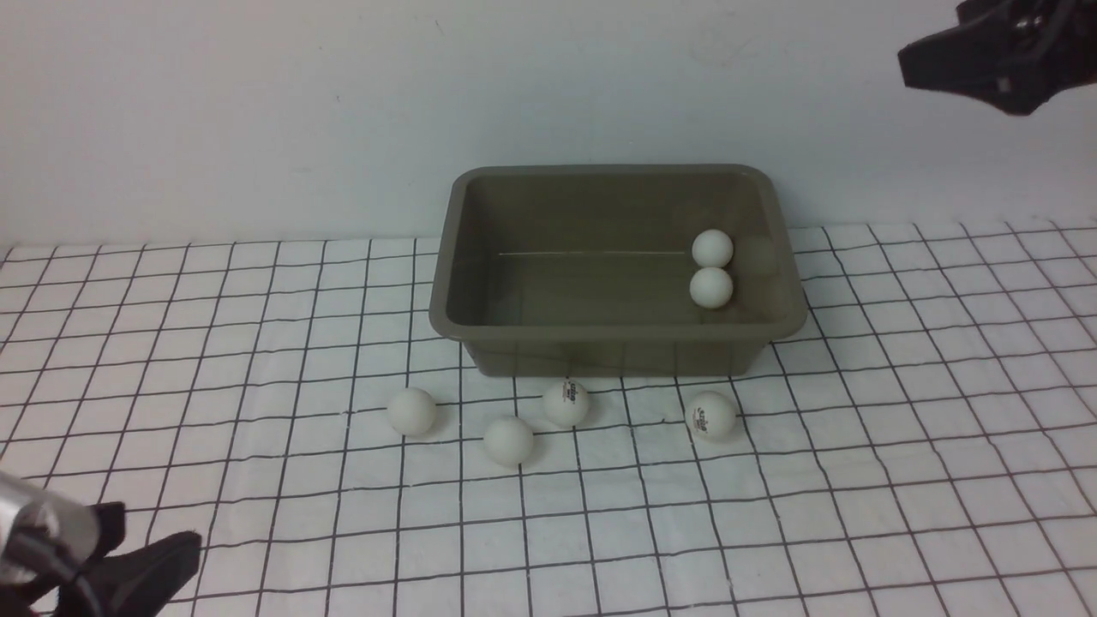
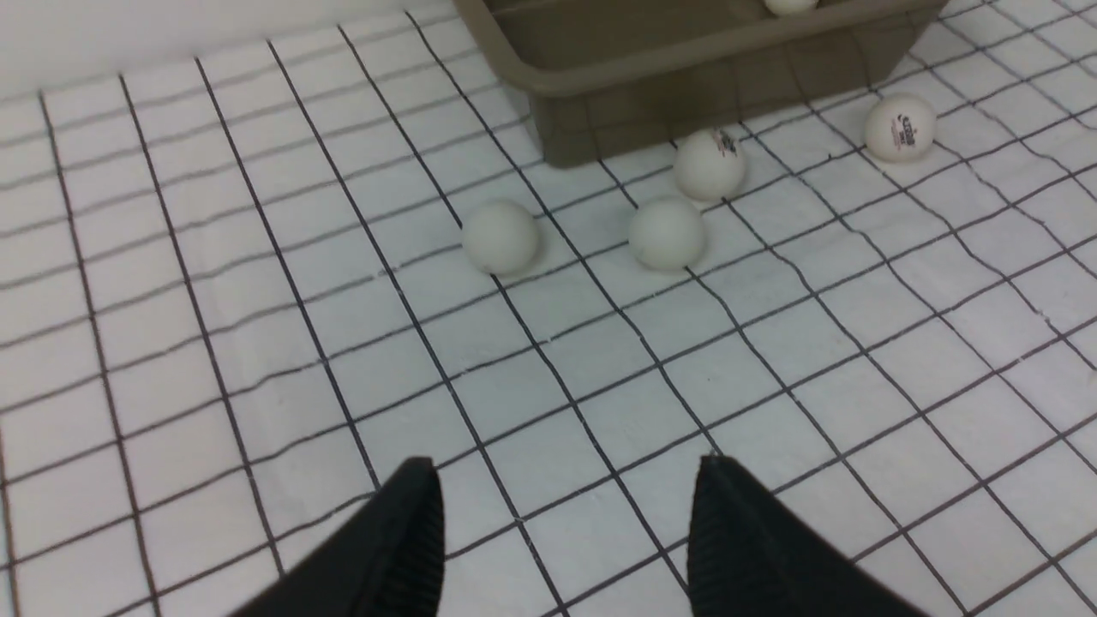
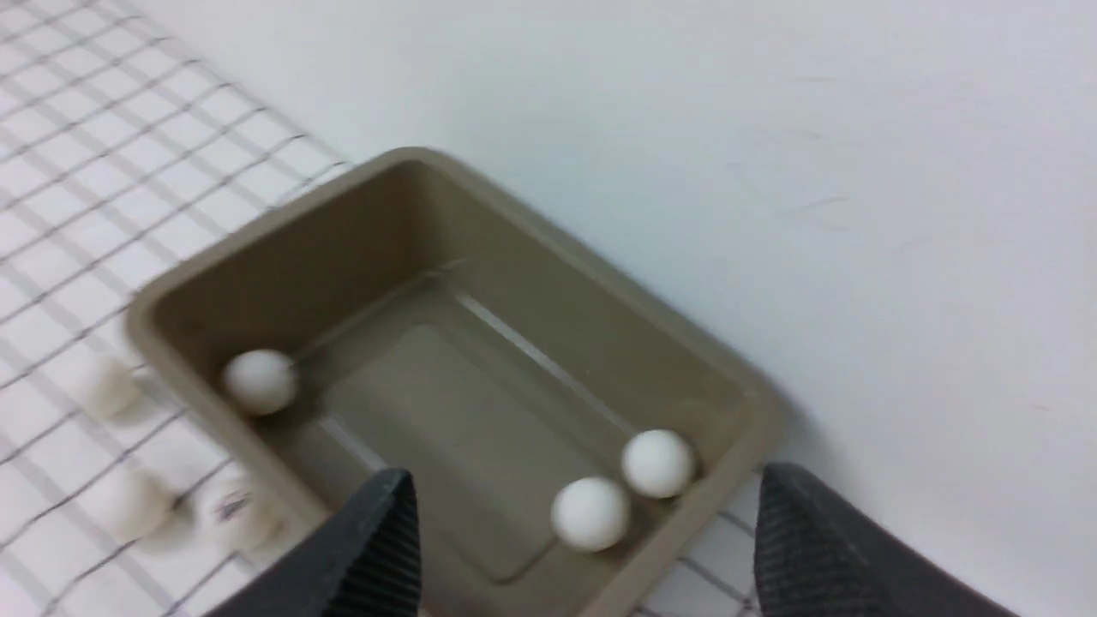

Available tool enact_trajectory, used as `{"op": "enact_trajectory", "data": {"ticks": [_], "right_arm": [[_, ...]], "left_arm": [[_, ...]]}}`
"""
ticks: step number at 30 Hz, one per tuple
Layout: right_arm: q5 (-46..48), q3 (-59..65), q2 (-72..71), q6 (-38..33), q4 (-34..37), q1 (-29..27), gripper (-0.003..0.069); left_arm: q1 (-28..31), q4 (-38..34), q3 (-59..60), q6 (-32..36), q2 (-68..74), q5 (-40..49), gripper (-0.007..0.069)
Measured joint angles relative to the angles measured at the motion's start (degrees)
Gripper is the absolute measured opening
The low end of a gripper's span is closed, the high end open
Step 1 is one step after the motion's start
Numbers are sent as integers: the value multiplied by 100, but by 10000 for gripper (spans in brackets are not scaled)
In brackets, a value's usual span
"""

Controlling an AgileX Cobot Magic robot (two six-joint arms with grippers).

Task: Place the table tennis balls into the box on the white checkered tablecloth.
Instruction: 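Reach for and grasp a ping pong ball on the table beside the basket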

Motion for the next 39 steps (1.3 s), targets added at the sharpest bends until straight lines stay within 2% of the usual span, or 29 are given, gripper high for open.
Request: {"op": "enact_trajectory", "data": {"ticks": [6,13,20,25,33,39], "right_arm": [[782,0,-116,361,-161,245,478],[752,402,-116,1086,-981,837,478],[-224,1429,-107,1638,-1459,1504,478],[-943,1918,59,2068,-1473,1799,478],[-1469,2011,825,2877,-1571,1901,475],[-1588,2011,1386,3089,-1416,1908,475]], "left_arm": [[0,-776,-27,912,1469,-348,356],[0,-1523,-538,1834,1911,-137,356],[0,-1441,-708,1919,1715,-186,356],[0,-956,-735,1904,1537,-187,356],[0,-855,-735,1866,1214,-221,356],[0,-855,-735,1866,1118,-221,356]]}}
